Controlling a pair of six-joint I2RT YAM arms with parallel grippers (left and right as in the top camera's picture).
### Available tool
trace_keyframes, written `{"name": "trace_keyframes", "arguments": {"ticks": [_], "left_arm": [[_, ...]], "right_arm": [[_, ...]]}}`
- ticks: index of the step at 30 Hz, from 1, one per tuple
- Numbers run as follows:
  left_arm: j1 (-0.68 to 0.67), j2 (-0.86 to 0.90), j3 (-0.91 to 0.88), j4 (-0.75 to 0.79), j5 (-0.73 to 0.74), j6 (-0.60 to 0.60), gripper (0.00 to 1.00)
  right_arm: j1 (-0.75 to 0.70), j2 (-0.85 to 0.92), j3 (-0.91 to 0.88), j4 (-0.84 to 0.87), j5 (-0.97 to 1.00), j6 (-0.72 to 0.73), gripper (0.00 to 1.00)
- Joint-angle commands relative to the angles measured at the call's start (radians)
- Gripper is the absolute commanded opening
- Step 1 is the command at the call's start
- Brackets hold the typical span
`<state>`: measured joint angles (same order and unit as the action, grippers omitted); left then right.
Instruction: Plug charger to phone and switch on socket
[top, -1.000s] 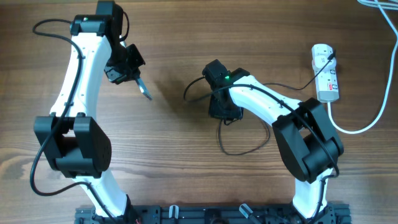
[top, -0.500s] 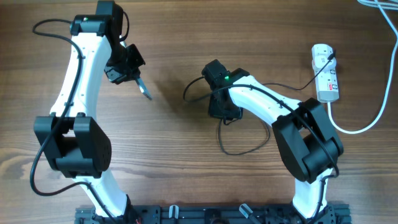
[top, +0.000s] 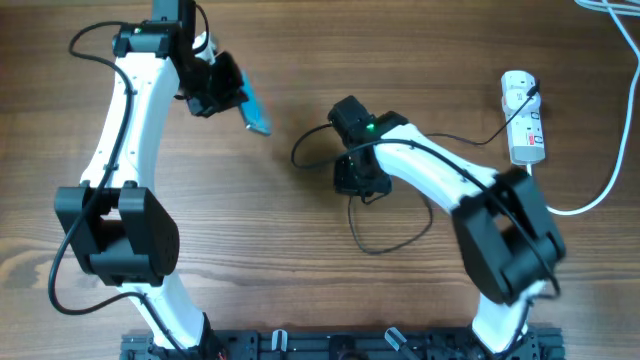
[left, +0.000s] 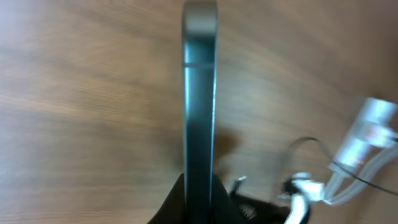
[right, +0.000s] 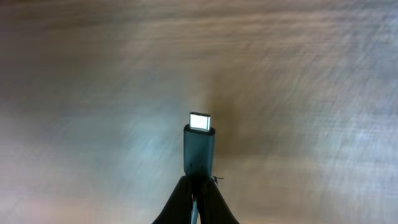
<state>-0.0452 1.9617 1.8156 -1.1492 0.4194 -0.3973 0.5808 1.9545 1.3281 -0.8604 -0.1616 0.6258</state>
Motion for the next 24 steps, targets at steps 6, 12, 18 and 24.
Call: {"name": "trace_keyframes", "arguments": {"ticks": [6,12,18,24], "left_arm": [[-0.017,-0.034,0.014,0.19,0.547,0.062,0.04],[-0.09,-0.034,0.014,0.176,0.556,0.177,0.04],[-0.161,-0.034,0.014,0.212,0.59,0.181,0.04],[-0.155,-0.034,0.014,0.252,0.746,0.181,0.04]], "right_arm": [[0.005,-0.373,0.0,-0.071,-0.375,-0.24,0.04],[0.005,-0.508,0.0,-0.078,-0.359,-0.241,0.04],[0.005,-0.525,0.0,-0.077,-0.335,-0.21,0.05],[0.005,-0.524,0.0,-0.067,-0.207,-0.125,0.04]]}}
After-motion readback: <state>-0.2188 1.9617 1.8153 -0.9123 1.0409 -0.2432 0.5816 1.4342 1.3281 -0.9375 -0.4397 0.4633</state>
